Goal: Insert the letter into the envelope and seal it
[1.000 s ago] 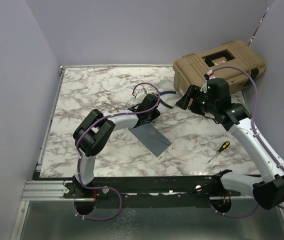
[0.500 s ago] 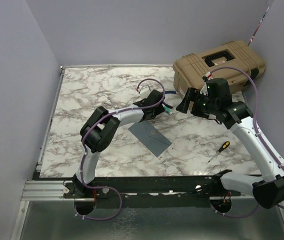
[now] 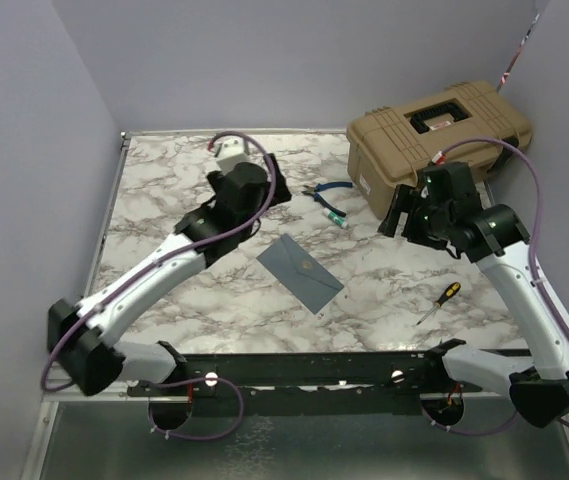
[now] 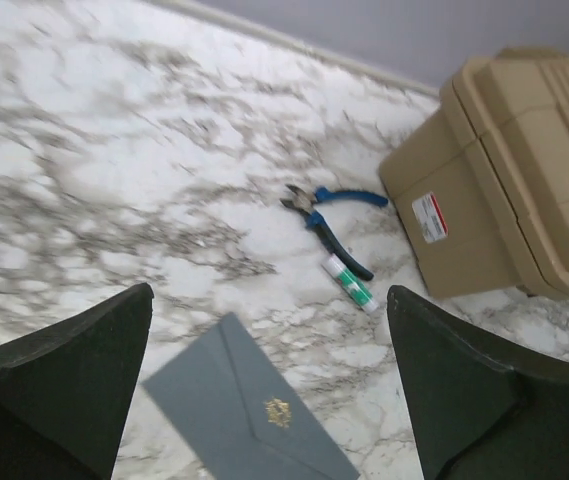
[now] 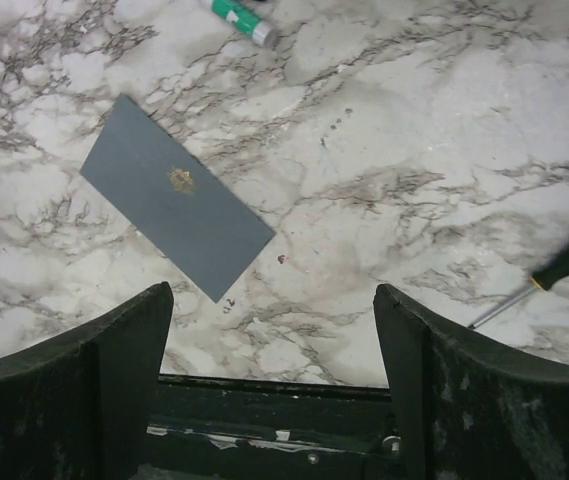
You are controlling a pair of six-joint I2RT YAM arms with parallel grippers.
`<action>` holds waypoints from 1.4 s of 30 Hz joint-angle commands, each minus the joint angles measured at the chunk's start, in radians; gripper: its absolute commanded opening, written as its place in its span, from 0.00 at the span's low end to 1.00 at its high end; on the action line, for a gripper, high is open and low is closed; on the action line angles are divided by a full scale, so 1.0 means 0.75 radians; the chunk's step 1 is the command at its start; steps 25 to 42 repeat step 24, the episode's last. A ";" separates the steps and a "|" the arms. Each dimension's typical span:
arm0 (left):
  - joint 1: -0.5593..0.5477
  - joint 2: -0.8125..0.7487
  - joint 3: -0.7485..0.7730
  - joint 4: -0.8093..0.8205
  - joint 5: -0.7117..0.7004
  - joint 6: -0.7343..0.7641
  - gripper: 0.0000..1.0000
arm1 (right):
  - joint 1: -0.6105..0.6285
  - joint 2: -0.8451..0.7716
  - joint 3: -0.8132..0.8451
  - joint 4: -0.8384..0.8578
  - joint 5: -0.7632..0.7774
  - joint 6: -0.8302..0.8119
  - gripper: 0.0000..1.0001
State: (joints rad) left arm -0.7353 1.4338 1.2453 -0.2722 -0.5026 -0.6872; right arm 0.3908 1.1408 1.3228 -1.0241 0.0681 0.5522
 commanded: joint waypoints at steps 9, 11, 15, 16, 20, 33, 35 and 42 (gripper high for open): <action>0.002 -0.821 -0.020 -0.538 -0.507 0.341 0.99 | 0.001 -0.192 0.336 -0.302 0.261 0.008 0.84; 0.002 -0.876 0.008 -0.585 -0.541 0.340 0.99 | 0.002 -0.226 0.391 -0.306 0.260 0.003 0.84; 0.001 -0.940 0.074 -0.659 -0.577 0.336 0.99 | 0.002 -0.273 0.480 -0.331 0.255 0.007 0.84; 0.002 -0.954 0.082 -0.670 -0.578 0.334 0.99 | 0.002 -0.284 0.496 -0.336 0.243 0.007 0.84; 0.002 -0.990 0.106 -0.712 -0.566 0.326 0.99 | 0.002 -0.317 0.533 -0.342 0.198 -0.001 0.84; 0.001 -1.000 0.107 -0.737 -0.526 0.297 0.99 | 0.002 -0.334 0.526 -0.330 0.168 0.013 0.90; 0.001 -1.000 0.107 -0.737 -0.526 0.297 0.99 | 0.002 -0.334 0.526 -0.330 0.168 0.013 0.90; 0.001 -1.000 0.107 -0.737 -0.526 0.297 0.99 | 0.002 -0.334 0.526 -0.330 0.168 0.013 0.90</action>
